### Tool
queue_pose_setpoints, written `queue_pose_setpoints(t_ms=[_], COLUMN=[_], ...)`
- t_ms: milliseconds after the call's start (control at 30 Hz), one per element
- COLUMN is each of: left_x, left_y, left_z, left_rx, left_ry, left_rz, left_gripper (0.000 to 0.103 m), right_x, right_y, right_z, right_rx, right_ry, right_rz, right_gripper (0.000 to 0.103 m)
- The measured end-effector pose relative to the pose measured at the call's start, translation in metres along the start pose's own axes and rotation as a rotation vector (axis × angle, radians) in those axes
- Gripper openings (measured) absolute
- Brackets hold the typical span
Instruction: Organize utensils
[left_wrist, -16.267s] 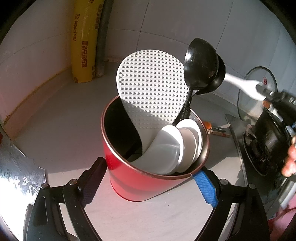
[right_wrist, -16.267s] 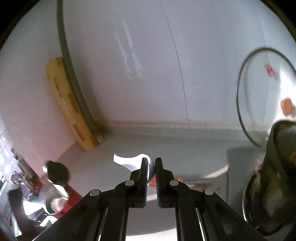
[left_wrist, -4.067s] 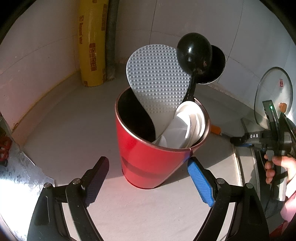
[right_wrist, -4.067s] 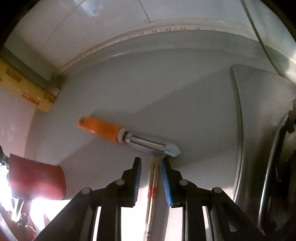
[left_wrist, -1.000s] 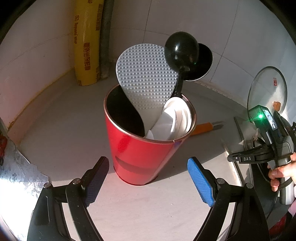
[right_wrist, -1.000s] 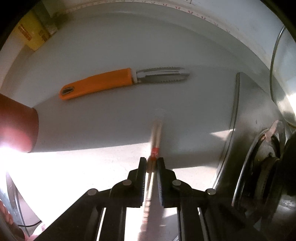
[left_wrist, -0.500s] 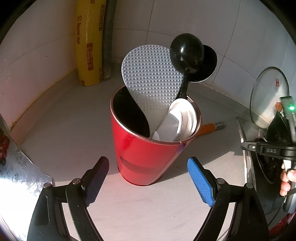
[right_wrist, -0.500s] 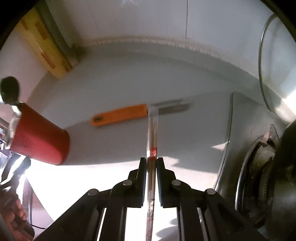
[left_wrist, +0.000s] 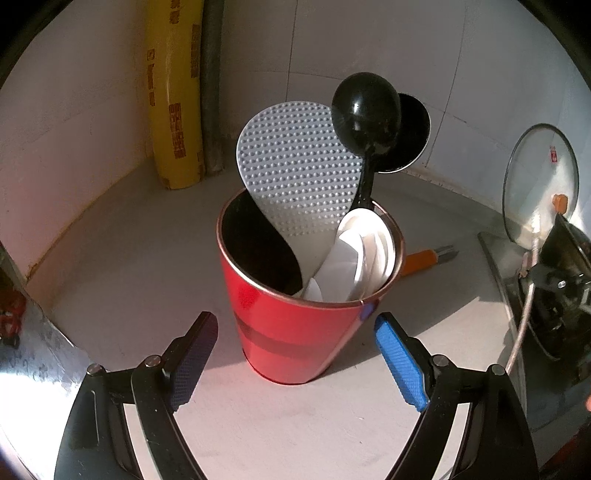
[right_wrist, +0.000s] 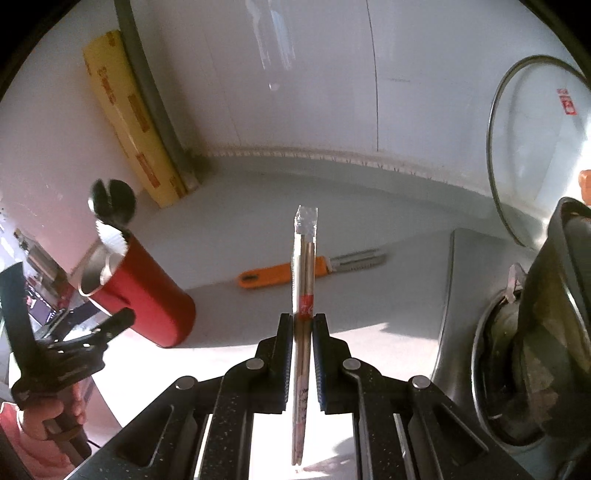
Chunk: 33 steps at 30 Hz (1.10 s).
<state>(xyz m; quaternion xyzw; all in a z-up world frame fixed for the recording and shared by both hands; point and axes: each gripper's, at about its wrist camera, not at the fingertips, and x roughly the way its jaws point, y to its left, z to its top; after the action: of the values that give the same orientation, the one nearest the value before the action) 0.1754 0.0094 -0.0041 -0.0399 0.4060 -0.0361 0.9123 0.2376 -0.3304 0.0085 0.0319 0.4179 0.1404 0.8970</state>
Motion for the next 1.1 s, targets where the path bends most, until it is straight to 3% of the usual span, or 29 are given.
queue_pose_setpoints(t_ms=[667,1100], left_x=[-0.002,-0.001], left_y=[-0.016,-0.017], left_z=[0.001,0.0], left_rx=[0.072,0.081], left_ry=[-0.043,-0.041], left_rz=[0.044,0.029], left_gripper=[0.087,0.087], right_x=[-0.056,-0.037], right_y=[0.024,0.023], right_z=[0.026,0.03], right_rx=[-0.048,-0.069], right_ry=[-0.203,-0.136], right_rz=[0.065,0.073], right_gripper=[0.008,0.008])
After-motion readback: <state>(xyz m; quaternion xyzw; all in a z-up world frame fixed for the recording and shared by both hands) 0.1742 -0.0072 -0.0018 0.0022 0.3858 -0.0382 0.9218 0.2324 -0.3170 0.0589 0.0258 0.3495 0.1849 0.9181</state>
